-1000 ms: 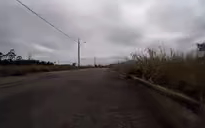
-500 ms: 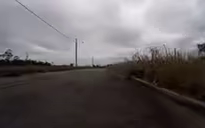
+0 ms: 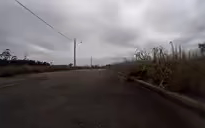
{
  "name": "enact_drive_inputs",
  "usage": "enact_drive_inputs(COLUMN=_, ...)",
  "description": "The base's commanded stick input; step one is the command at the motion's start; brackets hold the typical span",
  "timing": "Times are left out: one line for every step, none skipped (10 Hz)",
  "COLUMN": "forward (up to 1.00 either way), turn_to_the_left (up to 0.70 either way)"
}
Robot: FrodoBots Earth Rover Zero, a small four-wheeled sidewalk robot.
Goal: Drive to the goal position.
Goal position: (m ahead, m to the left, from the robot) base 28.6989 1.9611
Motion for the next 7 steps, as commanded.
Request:
enact_drive_inputs(forward=0.7, turn_to_the_left=0.0)
enact_drive_inputs(forward=0.7, turn_to_the_left=0.0)
enact_drive_inputs(forward=0.7, turn_to_the_left=0.0)
enact_drive_inputs(forward=0.7, turn_to_the_left=0.0)
enact_drive_inputs(forward=0.7, turn_to_the_left=0.0)
enact_drive_inputs(forward=0.7, turn_to_the_left=0.0)
enact_drive_inputs(forward=0.7, turn_to_the_left=0.0)
